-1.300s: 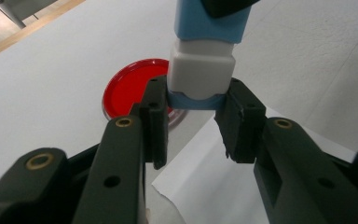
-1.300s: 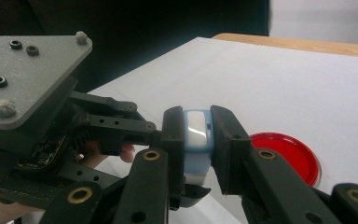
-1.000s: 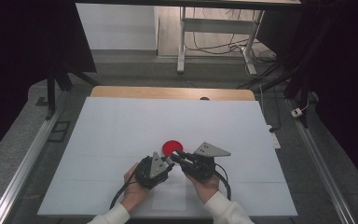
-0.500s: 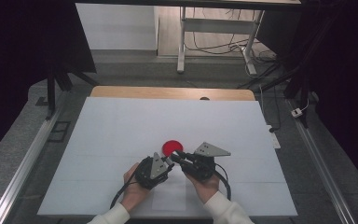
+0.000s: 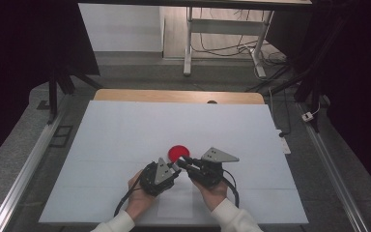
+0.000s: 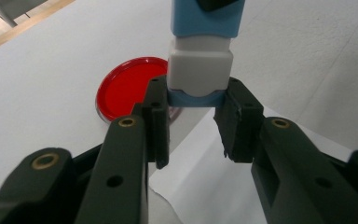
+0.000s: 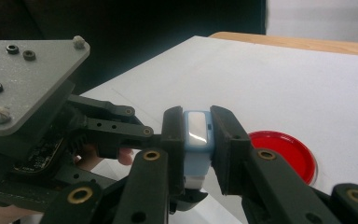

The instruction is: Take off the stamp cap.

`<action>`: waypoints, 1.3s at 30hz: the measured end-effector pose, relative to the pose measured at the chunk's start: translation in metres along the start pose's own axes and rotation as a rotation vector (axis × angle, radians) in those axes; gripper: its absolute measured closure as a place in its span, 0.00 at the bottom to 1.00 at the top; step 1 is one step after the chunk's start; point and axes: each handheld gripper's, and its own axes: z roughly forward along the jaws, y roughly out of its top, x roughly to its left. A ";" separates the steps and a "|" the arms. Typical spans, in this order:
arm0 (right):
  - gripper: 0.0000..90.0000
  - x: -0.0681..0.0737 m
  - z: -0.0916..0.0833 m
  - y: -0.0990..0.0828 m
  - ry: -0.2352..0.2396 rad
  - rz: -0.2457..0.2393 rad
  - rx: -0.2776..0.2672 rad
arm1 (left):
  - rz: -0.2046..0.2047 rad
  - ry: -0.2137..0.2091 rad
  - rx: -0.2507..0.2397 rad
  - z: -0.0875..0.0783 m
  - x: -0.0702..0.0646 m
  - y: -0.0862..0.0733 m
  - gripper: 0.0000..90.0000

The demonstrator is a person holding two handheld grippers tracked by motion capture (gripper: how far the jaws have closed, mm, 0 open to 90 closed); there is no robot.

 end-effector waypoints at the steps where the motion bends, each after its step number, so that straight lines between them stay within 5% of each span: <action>1: 0.84 0.000 0.000 0.000 0.001 0.001 0.003 | 0.002 -0.002 0.000 0.000 0.000 0.000 0.73; 11: 0.84 0.000 0.001 0.001 0.002 -0.002 0.025 | 0.022 -0.001 0.013 0.001 0.000 0.000 0.73; 24: 0.84 0.001 0.000 0.002 -0.002 -0.005 0.021 | -0.062 -0.059 -0.015 0.001 0.003 -0.003 0.73; 33: 0.84 -0.001 0.003 0.003 0.007 -0.014 0.059 | 0.009 -0.026 0.016 0.002 0.001 -0.004 0.73; 39: 0.84 -0.001 0.003 0.001 0.001 -0.011 0.056 | -0.007 -0.035 0.015 0.003 0.002 -0.004 0.73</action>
